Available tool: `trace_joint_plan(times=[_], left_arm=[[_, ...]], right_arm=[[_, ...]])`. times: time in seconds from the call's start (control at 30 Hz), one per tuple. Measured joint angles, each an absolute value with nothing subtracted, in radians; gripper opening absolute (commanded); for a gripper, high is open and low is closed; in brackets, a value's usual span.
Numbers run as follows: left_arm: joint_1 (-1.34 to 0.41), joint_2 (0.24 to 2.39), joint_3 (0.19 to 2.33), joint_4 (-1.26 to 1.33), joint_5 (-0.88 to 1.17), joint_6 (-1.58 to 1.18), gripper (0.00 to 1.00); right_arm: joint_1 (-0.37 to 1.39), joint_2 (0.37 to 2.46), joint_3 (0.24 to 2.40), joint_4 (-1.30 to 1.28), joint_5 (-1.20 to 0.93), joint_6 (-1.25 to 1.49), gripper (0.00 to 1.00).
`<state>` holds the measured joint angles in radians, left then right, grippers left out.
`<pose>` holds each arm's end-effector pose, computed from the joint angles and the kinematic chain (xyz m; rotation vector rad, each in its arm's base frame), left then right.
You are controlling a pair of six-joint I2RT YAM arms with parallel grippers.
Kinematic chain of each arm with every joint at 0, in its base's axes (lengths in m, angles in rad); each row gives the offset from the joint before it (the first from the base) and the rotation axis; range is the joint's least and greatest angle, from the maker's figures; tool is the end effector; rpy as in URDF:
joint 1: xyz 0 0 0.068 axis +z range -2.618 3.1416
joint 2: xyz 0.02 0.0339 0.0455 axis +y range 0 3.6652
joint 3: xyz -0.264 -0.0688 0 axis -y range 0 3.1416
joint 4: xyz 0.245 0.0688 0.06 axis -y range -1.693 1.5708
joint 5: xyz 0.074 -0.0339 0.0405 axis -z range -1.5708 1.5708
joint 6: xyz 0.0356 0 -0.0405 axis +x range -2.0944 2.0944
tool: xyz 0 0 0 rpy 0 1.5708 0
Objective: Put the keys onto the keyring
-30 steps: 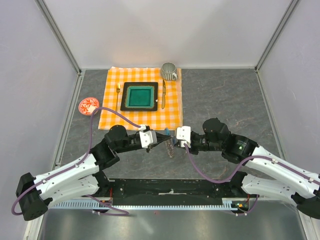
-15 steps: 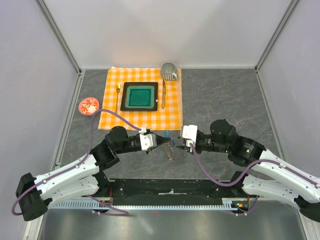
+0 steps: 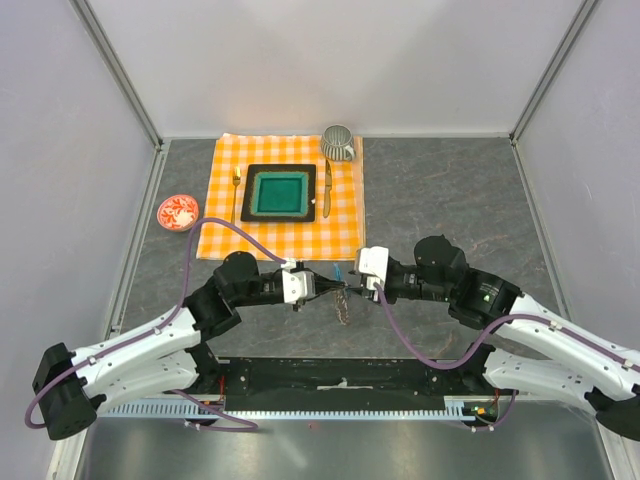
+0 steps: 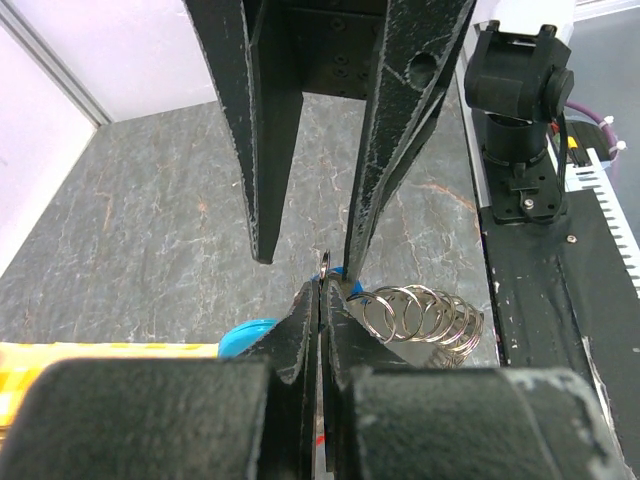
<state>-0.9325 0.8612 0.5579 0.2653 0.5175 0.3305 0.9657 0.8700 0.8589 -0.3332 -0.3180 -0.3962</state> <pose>0.1078 -0.1748 0.2939 1.2928 1.0665 -0.8741 0.1029 0.1683 0.3362 -1.3951 1.3731 0.6839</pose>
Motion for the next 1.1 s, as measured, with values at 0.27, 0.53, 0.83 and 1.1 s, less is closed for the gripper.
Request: trace_joint_plan(times=[0.27, 0.53, 0.83, 1.1], left_arm=[[-0.933, 0.863, 0.558, 0.271, 0.526, 0.331, 0.02], [-0.931, 0.863, 0.553, 0.279, 0.507, 0.330, 0.02], [-0.932, 0.857, 0.548, 0.287, 0.489, 0.330, 0.02], [-0.934, 0.853, 0.535, 0.311, 0.473, 0.321, 0.02]], right_arm=[[0.966, 0.904, 0.859, -0.316, -0.348, -0.394, 0.33], [0.964, 0.908, 0.859, -0.314, -0.364, -0.389, 0.04], [0.965, 0.908, 0.859, -0.308, -0.361, -0.389, 0.00], [0.965, 0.908, 0.859, -0.305, -0.354, -0.385, 0.30]])
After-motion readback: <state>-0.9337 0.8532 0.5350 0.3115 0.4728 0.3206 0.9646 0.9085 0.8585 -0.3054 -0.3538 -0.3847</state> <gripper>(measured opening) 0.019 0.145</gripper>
